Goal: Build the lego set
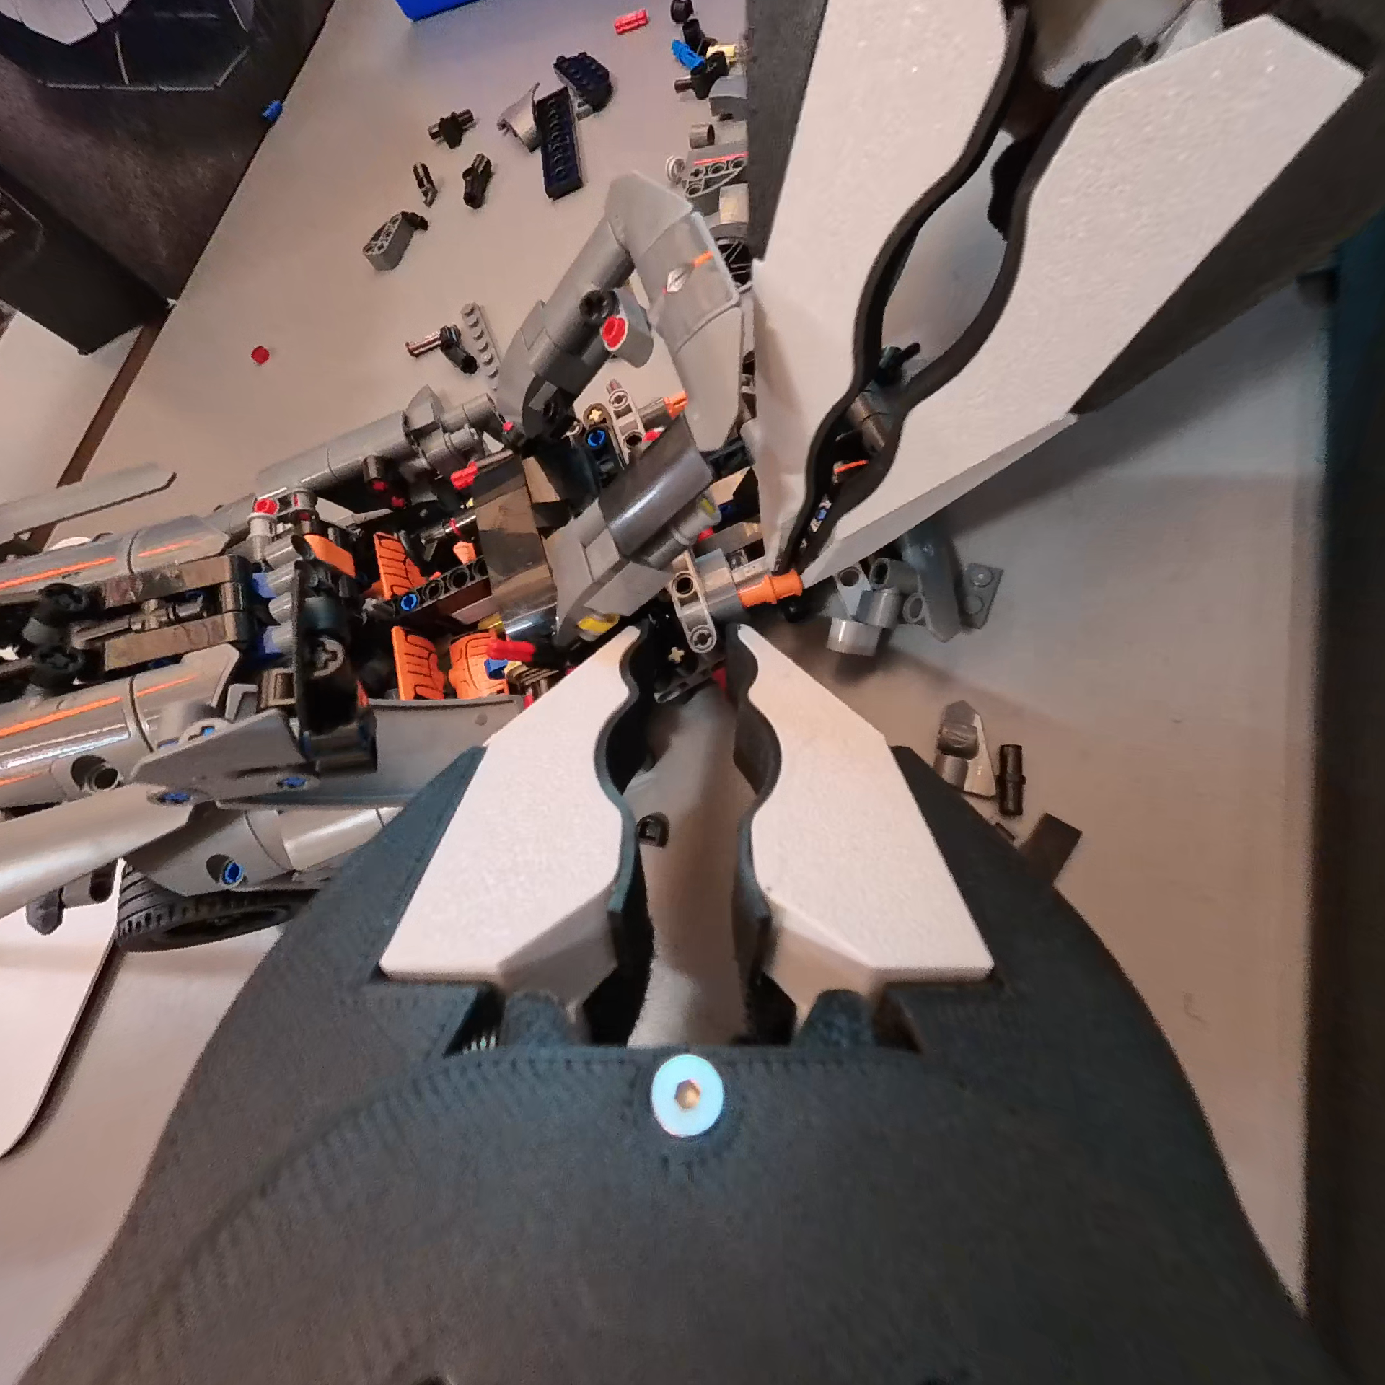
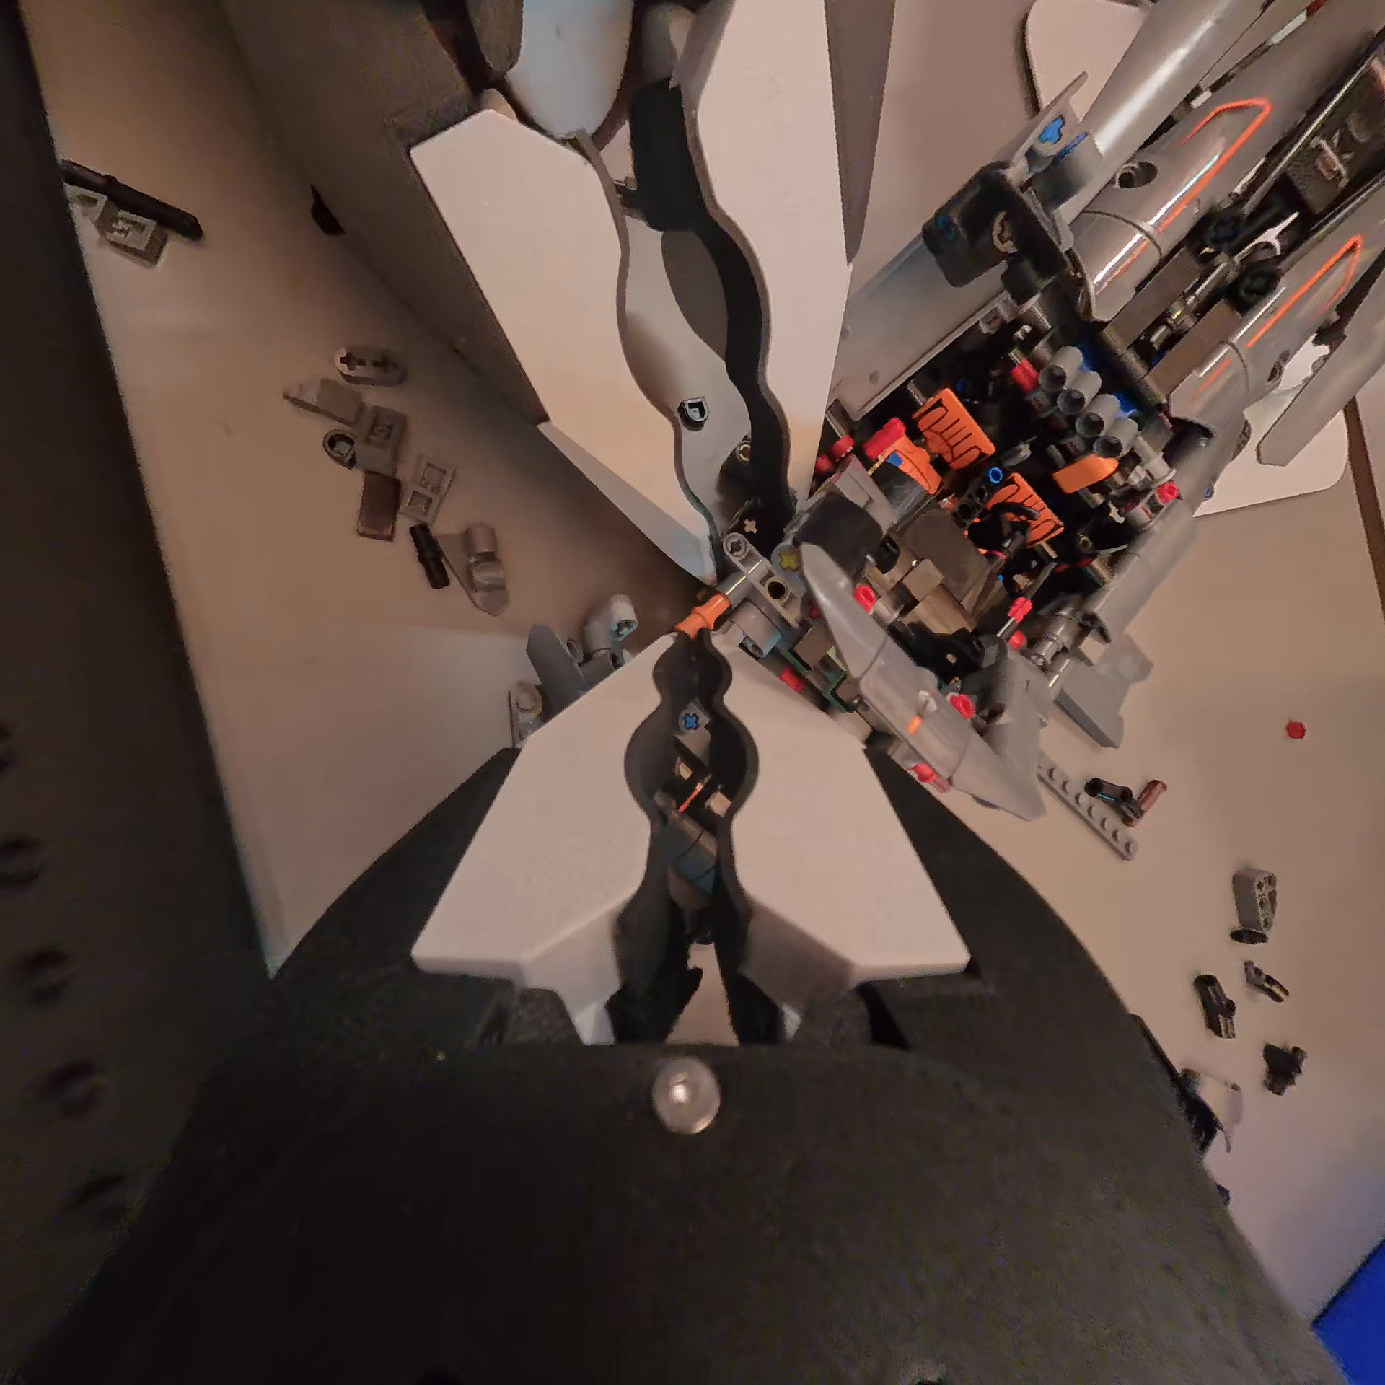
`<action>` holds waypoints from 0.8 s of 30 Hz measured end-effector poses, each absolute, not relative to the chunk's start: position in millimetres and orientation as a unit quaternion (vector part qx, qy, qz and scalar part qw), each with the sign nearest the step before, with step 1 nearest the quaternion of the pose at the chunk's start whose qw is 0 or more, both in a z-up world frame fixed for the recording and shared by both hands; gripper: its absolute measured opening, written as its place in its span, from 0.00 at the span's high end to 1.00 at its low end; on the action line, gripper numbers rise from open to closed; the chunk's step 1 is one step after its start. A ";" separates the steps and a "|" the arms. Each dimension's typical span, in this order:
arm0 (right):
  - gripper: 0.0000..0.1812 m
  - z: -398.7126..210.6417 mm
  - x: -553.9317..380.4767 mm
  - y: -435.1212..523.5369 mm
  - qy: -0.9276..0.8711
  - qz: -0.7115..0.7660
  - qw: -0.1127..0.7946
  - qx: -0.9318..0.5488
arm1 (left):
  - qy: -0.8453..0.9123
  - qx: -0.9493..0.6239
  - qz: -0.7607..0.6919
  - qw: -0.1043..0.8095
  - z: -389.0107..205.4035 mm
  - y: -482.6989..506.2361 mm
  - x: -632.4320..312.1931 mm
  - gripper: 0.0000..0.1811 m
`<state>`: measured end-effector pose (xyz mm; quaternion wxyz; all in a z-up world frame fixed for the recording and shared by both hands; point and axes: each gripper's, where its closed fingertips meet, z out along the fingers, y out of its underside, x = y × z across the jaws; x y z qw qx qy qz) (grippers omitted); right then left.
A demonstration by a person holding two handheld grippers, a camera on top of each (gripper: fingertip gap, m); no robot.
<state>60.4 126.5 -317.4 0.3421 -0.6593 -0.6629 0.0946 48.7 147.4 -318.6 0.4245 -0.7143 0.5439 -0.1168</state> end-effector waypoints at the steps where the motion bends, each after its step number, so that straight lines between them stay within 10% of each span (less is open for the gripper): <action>1: 1.00 -317.4 60.7 126.4 -0.664 0.093 0.343 -0.658 | 0.543 -0.715 -0.117 0.425 -318.7 147.3 48.9 0.91; 24: 1.00 -316.0 59.4 134.6 -0.646 0.105 0.349 -0.670 | 0.548 -0.713 -0.100 0.425 -319.0 147.4 50.9 0.91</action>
